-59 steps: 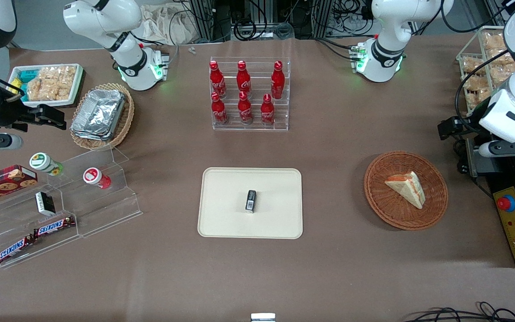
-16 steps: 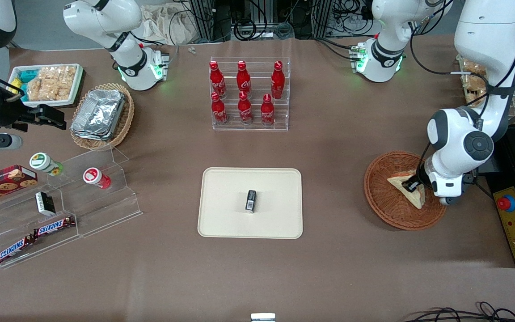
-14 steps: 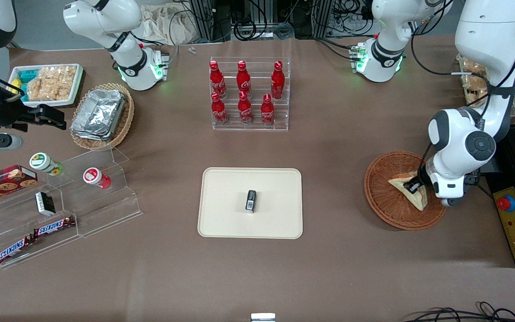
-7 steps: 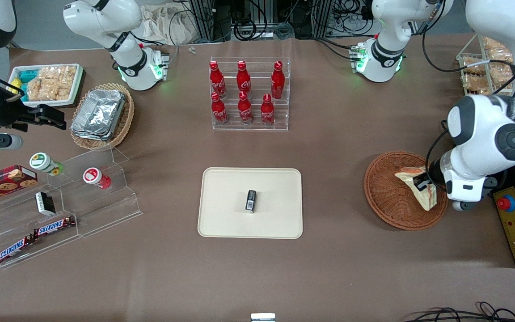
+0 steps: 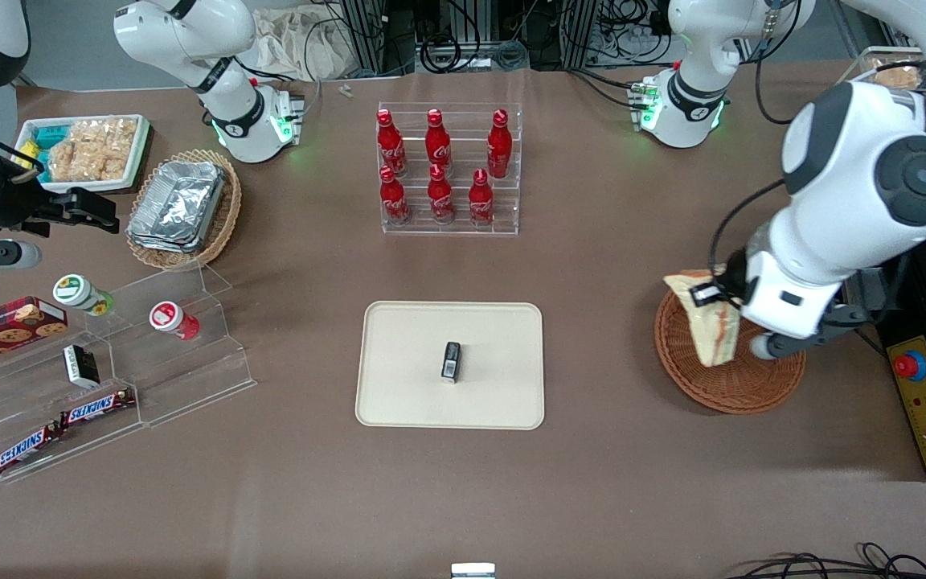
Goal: Place sandwich from basket to tray
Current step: 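Carry the held sandwich over to the cream tray beside the black box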
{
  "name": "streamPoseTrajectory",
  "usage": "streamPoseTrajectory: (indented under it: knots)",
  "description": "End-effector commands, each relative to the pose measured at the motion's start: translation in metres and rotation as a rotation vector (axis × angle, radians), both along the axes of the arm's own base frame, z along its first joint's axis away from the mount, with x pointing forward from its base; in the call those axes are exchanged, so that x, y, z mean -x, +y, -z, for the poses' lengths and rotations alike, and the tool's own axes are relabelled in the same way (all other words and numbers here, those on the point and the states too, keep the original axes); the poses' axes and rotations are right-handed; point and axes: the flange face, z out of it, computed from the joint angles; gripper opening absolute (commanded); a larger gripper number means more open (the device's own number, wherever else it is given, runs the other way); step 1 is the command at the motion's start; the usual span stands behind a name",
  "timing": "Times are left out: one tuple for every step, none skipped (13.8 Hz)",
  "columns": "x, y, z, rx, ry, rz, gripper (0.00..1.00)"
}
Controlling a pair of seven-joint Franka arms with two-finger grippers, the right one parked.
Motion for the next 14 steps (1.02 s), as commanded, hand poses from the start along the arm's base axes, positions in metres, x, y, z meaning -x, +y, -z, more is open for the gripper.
streamPoseTrajectory:
  knots:
    - [-0.012,-0.059,0.014,0.083,0.038,0.095,0.00]
    - [-0.010,-0.081,0.029,0.093,0.060,0.123,0.00]
    - [-0.007,-0.101,0.048,0.094,0.078,0.145,0.00]
    - [-0.003,-0.124,0.063,0.098,0.066,0.171,0.00]
    - [-0.005,-0.139,0.081,0.114,0.063,0.188,0.00]
    - [-0.011,-0.145,0.106,0.126,0.076,0.190,0.00]
    - [-0.010,-0.165,0.132,0.116,0.067,0.223,0.00]
    - [-0.006,-0.189,0.156,0.097,0.033,0.256,0.00]
    - [-0.003,-0.205,0.180,0.086,0.017,0.269,0.00]
    - [-0.004,-0.212,0.206,0.079,0.013,0.272,0.04]
    - [-0.006,-0.215,0.227,0.062,-0.004,0.285,0.04]
    - [0.000,-0.228,0.244,0.039,-0.019,0.307,0.03]
    - [-0.002,-0.229,0.260,0.004,-0.042,0.291,0.03]
    - [-0.007,-0.225,0.276,-0.025,-0.066,0.286,0.03]
